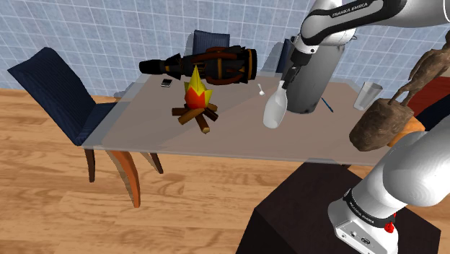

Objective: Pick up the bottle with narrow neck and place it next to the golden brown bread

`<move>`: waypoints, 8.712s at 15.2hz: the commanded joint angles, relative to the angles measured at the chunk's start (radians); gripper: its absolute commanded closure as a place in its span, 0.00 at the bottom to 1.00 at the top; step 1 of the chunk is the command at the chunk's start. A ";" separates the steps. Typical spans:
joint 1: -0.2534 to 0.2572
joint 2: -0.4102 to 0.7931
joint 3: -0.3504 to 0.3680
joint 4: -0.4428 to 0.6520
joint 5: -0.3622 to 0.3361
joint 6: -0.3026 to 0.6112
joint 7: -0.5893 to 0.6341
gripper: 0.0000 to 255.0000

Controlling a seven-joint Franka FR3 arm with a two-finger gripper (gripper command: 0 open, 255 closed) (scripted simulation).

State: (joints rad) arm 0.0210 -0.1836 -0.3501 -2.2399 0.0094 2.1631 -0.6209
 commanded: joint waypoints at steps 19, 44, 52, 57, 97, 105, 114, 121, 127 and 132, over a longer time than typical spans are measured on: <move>0.002 0.040 -0.006 -0.037 0.017 0.075 -0.018 1.00; 0.002 -0.039 0.013 0.186 -0.015 -0.222 0.022 1.00; 0.005 -0.041 0.016 0.292 -0.014 -0.329 0.027 1.00; 0.006 -0.034 0.018 0.366 -0.012 -0.397 0.029 1.00; -0.119 0.015 -0.171 0.711 0.002 -0.709 -0.284 1.00; -0.198 0.062 -0.308 0.712 0.025 -0.681 -0.499 1.00; -0.331 0.249 -0.477 0.820 0.157 -0.682 -0.790 1.00; -0.478 0.411 -0.530 0.906 0.286 -0.686 -0.967 1.00; -0.443 0.373 -0.528 0.784 0.255 -0.588 -0.962 1.00; -0.424 0.353 -0.526 0.696 0.240 -0.514 -0.962 1.00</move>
State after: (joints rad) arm -0.4096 0.1779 -0.8761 -1.5213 0.2559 1.6314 -1.5849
